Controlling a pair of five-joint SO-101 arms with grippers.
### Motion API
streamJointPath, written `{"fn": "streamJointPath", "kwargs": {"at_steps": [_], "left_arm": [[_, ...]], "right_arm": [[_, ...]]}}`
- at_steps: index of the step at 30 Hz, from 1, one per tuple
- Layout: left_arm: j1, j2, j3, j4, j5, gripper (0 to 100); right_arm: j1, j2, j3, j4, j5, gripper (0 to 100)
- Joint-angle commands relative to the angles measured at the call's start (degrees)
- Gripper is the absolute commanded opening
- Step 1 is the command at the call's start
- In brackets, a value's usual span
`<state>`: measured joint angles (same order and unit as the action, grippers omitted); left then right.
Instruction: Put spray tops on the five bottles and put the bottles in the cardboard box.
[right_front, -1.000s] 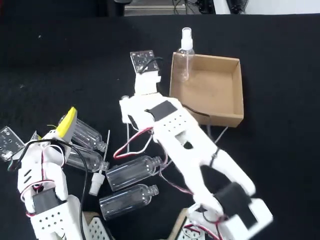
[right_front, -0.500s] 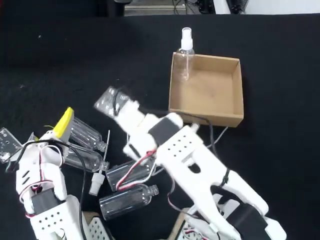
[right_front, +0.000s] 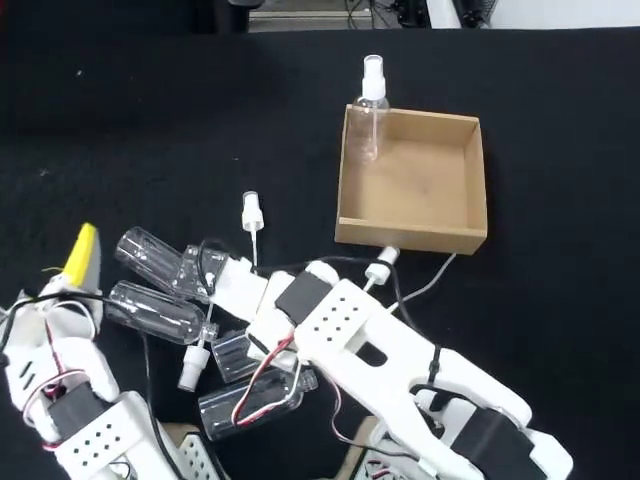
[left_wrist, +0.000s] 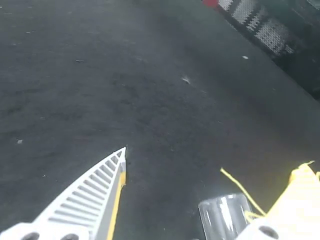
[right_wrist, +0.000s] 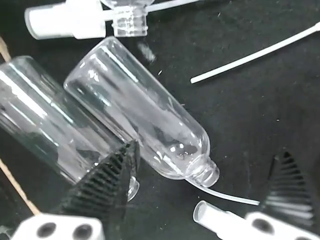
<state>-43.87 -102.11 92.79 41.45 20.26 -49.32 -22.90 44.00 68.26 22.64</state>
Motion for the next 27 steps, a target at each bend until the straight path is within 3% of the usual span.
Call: {"fn": "streamJointPath", "kwargs": {"at_steps": [1, 13, 27], "left_arm": [[-3.3, -0.53, -1.45, -1.41, 5.45, 46], [-3.12, -0.53, 0.31, -4.84, 6.24, 46], [-3.12, -0.53, 0.4, -4.57, 6.24, 46]], "right_arm": [[-1.85, -2.51, 1.01, -1.23, 2.37, 36.4], [-3.34, 0.57, 1.63, -1.93, 11.96, 36.4], [-3.08, 17.71, -7.96, -3.69, 12.75, 36.4]]}}
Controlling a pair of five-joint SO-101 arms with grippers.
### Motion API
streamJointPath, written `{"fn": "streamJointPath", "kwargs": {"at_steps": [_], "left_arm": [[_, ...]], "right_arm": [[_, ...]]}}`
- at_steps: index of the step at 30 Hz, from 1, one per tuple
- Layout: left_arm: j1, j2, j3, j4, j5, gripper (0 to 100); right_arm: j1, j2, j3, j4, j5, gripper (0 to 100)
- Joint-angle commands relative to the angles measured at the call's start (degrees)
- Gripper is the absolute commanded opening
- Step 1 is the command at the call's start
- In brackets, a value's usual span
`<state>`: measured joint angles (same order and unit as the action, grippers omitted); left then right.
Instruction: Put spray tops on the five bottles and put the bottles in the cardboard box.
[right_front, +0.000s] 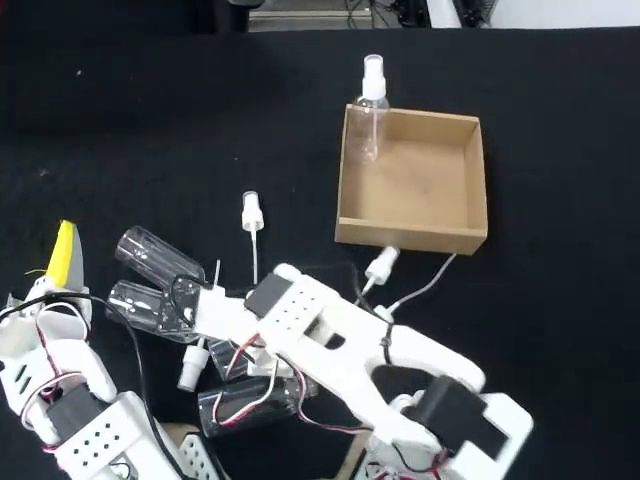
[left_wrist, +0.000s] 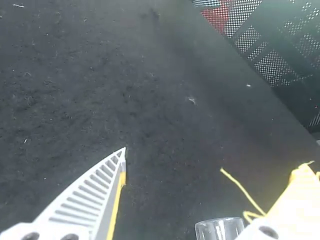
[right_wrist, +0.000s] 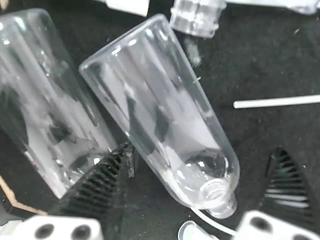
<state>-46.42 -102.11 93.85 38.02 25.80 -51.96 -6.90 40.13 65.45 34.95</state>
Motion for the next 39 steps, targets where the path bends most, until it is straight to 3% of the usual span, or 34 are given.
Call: {"fn": "streamJointPath", "kwargs": {"at_steps": [1, 5, 13, 21, 27, 29, 32, 39], "left_arm": [[-0.57, -0.53, -0.66, -1.14, 0.7, 46], [-0.57, -0.53, -0.57, -1.14, 0.7, 46], [-0.57, -0.53, -0.57, -1.14, 0.7, 46], [-0.57, -0.53, -0.57, -1.32, 0.79, 46], [-0.57, -0.53, -0.57, -1.23, 0.88, 46], [-0.57, -0.53, -0.57, -1.23, 0.88, 46], [-0.57, -0.53, -0.57, -1.14, 0.88, 46], [0.75, -0.53, -0.48, -1.14, 0.79, 46]], "right_arm": [[-0.44, 2.86, -4.53, -0.88, 0.44, 36.4], [-0.44, 6.46, -5.93, -0.88, 0.09, 33.5], [0.88, 1.01, -7.78, 0.18, 0.0, 2.1], [8.0, -7.25, -14.9, 17.93, 0.53, 2.8], [16.44, -12.0, -28.0, 34.29, 0.0, 2.8], [22.95, -13.76, -29.85, 35.78, -1.58, 2.8], [38.51, -15.78, -28.53, 35.34, -4.04, 3.0], [82.55, -15.78, -27.21, 30.42, 3.34, 3.0]]}}
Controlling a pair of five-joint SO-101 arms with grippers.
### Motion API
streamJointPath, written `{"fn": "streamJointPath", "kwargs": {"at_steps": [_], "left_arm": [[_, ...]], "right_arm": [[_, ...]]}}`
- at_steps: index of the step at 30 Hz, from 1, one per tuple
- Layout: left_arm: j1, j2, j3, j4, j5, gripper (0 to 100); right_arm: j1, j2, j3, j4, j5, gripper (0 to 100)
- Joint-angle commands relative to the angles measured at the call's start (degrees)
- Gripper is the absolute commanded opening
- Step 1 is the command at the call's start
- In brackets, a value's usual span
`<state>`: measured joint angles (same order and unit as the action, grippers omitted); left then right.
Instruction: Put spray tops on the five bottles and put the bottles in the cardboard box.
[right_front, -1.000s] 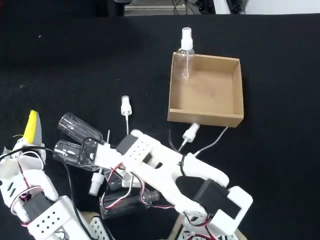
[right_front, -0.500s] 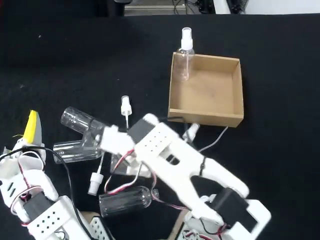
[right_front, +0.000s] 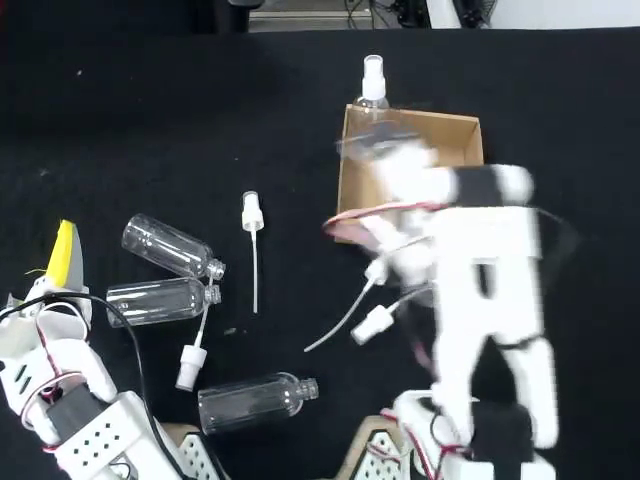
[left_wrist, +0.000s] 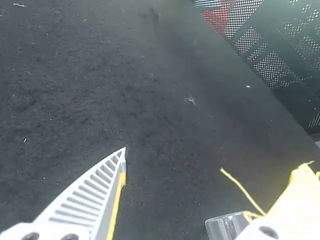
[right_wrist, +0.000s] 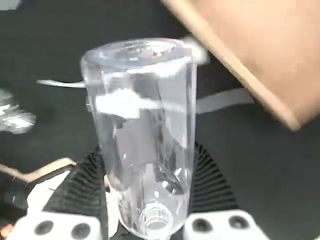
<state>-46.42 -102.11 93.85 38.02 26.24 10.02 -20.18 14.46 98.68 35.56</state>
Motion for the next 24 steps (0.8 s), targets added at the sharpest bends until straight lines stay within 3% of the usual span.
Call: {"fn": "streamJointPath", "kwargs": {"at_steps": [1, 5, 9, 17, 21, 24], "left_arm": [[1.01, -0.53, -0.48, -1.14, 0.35, 46], [1.01, -0.53, -0.48, -1.14, 0.35, 46], [1.01, -0.53, 0.22, -1.58, 0.44, 46], [1.01, -0.53, 0.31, -1.58, 0.44, 46], [1.01, -0.53, 0.31, -1.58, 0.44, 46], [1.01, -0.53, 0.31, -1.58, 0.44, 46]], "right_arm": [[25.67, -2.51, -1.27, -4.22, 3.52, 3.1], [41.05, -2.33, 4.18, -12.4, 6.51, 3.2], [48.53, 1.71, 12.26, -25.05, 5.8, 3.2], [48.97, 18.95, 9.54, -34.73, -13.1, 3.8], [46.51, 22.73, 6.99, -34.2, -20.48, 17.9], [42.81, 22.99, 6.73, -31.56, -20.13, 29.3]]}}
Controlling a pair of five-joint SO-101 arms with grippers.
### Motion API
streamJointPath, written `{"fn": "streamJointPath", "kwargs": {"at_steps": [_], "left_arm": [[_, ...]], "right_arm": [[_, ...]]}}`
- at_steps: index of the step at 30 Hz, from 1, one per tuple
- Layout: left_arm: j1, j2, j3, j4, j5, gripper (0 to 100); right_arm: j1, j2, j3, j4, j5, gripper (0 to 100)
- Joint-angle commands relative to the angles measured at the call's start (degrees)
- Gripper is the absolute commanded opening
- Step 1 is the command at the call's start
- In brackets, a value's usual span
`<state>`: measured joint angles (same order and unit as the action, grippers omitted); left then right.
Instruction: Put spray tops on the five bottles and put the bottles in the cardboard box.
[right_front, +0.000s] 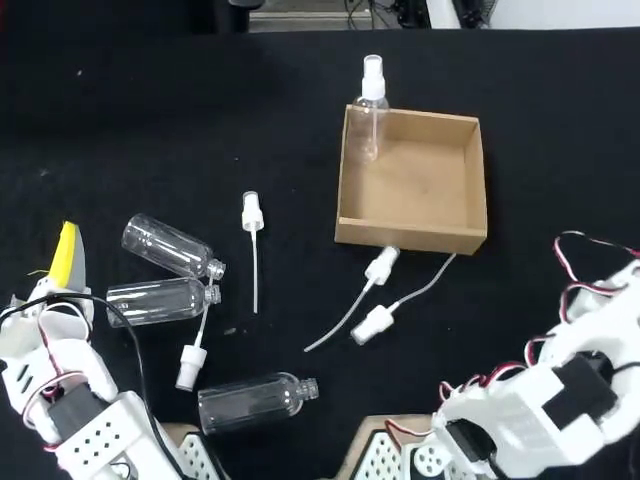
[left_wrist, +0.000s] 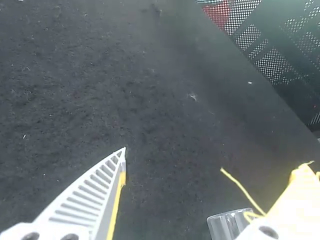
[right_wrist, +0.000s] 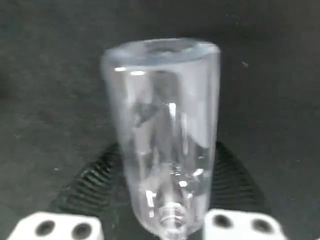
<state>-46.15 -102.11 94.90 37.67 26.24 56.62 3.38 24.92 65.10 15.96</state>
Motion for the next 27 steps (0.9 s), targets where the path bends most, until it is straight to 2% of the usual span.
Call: {"fn": "streamJointPath", "kwargs": {"at_steps": [1, 5, 10, 12, 14, 18, 20, 23, 27], "left_arm": [[0.75, -0.53, -0.75, -1.23, 0.44, 46], [0.75, -0.53, -0.75, -1.23, 0.44, 46], [0.75, -0.53, -0.75, -1.23, 0.26, 46], [0.75, -0.53, -0.66, -1.23, 0.26, 46], [0.75, -0.53, -0.66, -1.23, 0.26, 46], [0.75, -0.53, -0.66, -1.23, 0.26, 46], [0.75, -0.53, -0.66, -1.23, 0.26, 46], [0.75, -0.53, -0.66, -1.23, 0.26, 46], [0.75, -0.53, -0.66, -1.23, 0.26, 46]], "right_arm": [[-5.19, -0.57, -4.0, 3.6, 0.26, 32.1], [-9.85, -0.66, -8.22, 11.25, 4.22, 36.3], [-9.76, -0.48, -16.4, 17.41, 15.91, 36.4], [-8.7, -0.31, -18.95, 19.16, 26.11, 36.3], [-7.21, -0.22, -20.53, 20.04, 39.74, 36.1], [-1.41, -0.13, -20.79, 17.67, 73.49, 36.4], [1.05, -0.13, -20.0, 15.82, 87.03, 36.4], [3.6, -0.13, -19.3, 14.86, 101.01, 36.4], [4.22, -0.04, -19.21, 14.95, 111.91, 36.4]]}}
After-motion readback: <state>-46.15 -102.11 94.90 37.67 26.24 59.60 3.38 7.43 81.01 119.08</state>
